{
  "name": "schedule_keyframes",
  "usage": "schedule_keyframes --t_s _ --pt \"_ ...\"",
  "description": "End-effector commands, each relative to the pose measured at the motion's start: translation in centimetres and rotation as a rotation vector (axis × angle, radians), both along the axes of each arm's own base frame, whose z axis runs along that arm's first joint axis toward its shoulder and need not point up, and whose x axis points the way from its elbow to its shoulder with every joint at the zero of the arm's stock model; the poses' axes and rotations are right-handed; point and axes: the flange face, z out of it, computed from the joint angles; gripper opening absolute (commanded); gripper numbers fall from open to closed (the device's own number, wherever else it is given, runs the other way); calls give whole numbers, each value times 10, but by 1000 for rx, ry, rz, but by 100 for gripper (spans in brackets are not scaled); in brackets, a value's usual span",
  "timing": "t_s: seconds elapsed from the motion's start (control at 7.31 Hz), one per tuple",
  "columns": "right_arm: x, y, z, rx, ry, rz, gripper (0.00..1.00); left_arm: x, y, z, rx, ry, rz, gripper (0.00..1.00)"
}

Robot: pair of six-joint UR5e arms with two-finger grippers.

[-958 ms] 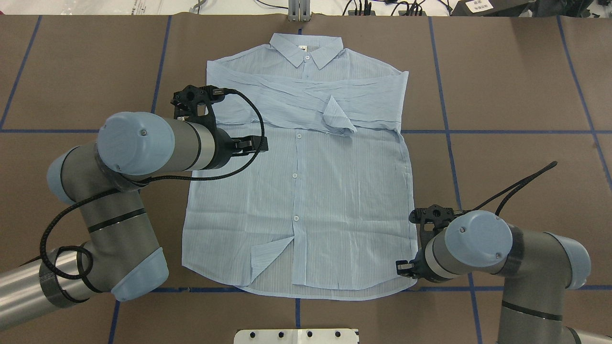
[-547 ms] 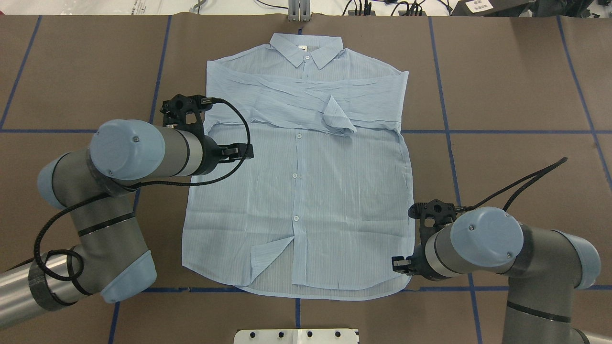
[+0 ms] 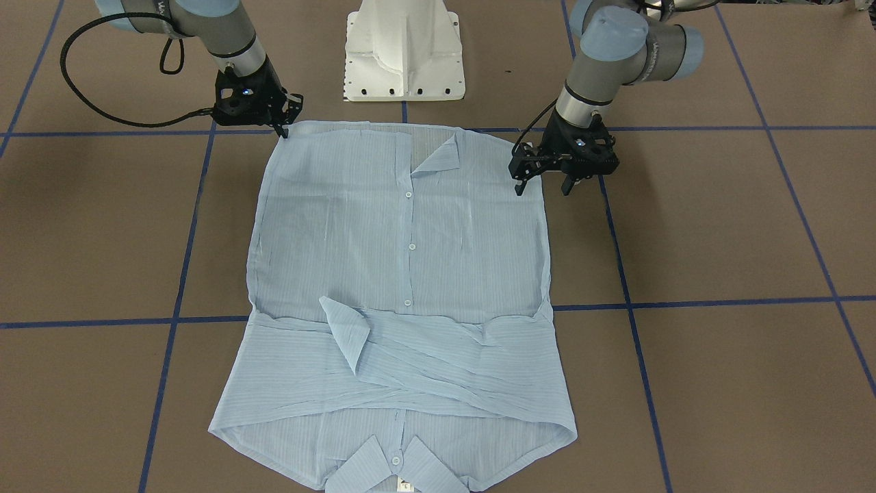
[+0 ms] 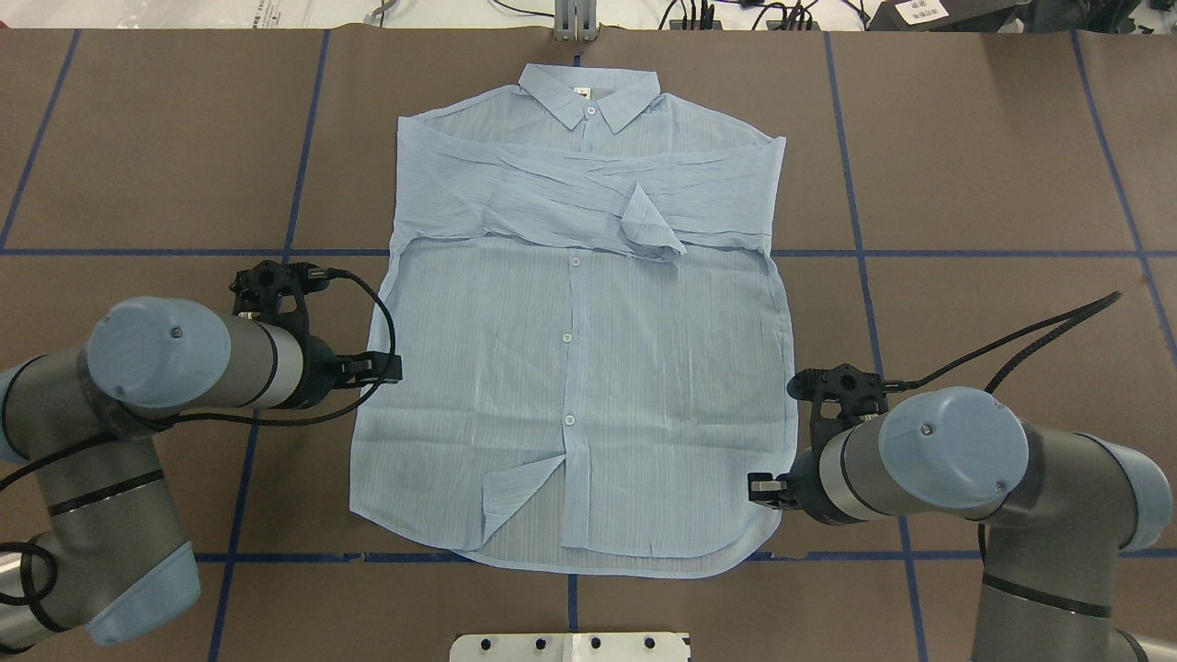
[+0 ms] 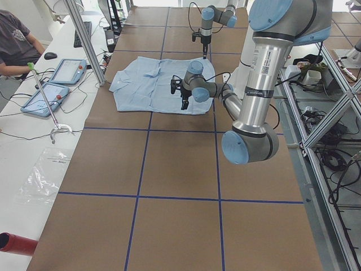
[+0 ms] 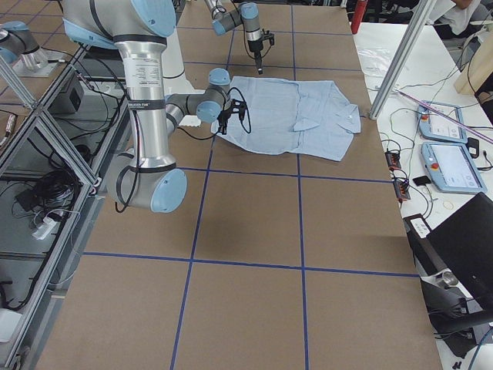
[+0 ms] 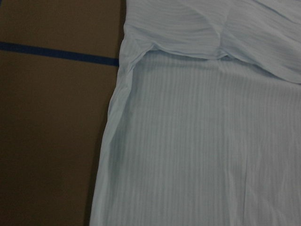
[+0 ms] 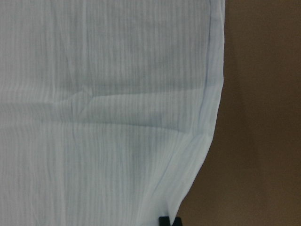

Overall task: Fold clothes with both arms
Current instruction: 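Lower both grippers onto the hem corners nearest the robot and grasp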

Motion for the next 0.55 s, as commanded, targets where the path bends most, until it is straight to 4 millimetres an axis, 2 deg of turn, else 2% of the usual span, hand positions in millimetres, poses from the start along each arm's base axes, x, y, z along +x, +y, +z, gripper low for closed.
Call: schedule_keyframes --t_s 0.0,0.14,0.27,0.41 --pt "2 -1 -2 3 -5 6 0 11 36 25 -43 -47 58 99" --pt "3 -2 -3 5 -6 10 0 27 57 27 -72 -51 83 93" --pt "9 -4 -7 8 -15 16 0 32 62 21 -85 -37 82 85" --pt "12 -4 -8 8 -17 18 0 32 63 20 -87 -39 84 80"
